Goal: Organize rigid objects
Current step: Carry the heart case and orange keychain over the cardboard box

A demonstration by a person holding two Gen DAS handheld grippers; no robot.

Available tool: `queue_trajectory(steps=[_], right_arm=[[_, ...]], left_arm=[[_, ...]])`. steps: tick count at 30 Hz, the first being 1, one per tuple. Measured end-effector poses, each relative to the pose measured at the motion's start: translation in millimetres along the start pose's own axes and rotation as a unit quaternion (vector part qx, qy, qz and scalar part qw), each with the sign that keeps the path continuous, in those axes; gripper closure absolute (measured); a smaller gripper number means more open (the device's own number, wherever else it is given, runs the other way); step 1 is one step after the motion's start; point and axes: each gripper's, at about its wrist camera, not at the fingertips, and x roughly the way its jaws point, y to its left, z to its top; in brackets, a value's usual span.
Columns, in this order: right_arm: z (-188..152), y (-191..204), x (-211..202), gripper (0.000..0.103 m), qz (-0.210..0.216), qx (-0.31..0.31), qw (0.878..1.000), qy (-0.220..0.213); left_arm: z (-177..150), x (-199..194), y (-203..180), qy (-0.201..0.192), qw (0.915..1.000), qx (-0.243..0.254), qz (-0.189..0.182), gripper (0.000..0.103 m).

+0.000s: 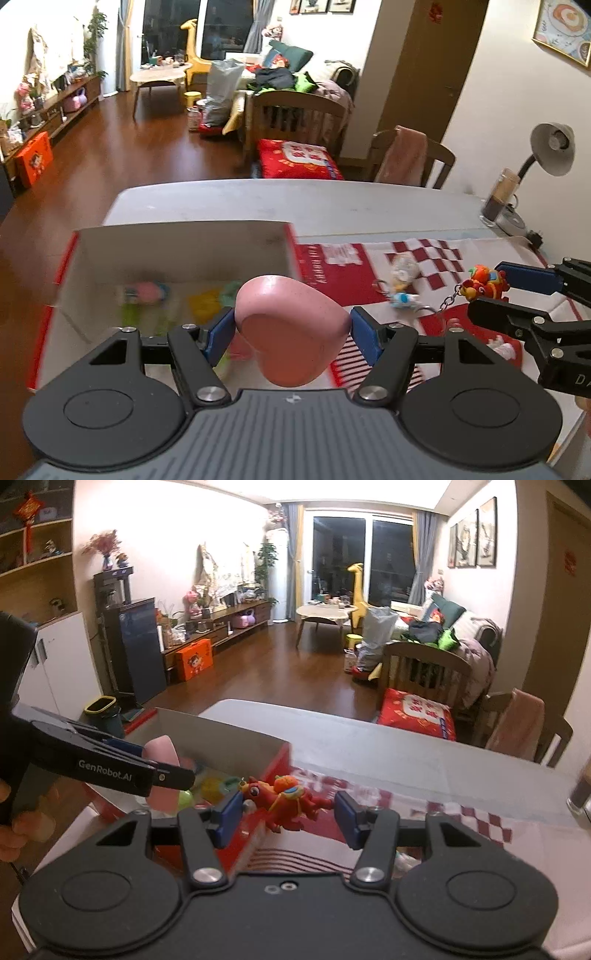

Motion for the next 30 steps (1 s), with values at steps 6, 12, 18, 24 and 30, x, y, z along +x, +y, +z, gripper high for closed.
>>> queue_trajectory(steps=[6,12,18,24,30], right_arm=[[15.3,31.9,28.5,0.049,0.003,-0.027,1.0,0.011],[26.6,52.7,63.6,0.049,-0.003,-0.05,0.998,0.028],[38.3,69.1,104.8,0.049,-0.005,-0.061,0.997,0.05],[46.8,83.3,148.4,0.049,-0.008,-0.058,0.995,0.081],[41.0,93.0,190.9,0.049,-0.008,-0.05,0.991,0.127]], left_arm=[[4.0,-8.1,45.7,-0.005,0.9997,0.004,0.024,0.035],[10.1,0.1,88.9,-0.001,0.9986,0.011,0.052,0.035],[13.1,23.7,121.3,0.02,0.9962,0.037,0.076,0.035],[17.4,53.9,139.9,0.04,0.9929,0.066,0.09,0.035],[15.4,76.2,144.1,0.05,0.9895,0.093,0.098,0.035]])
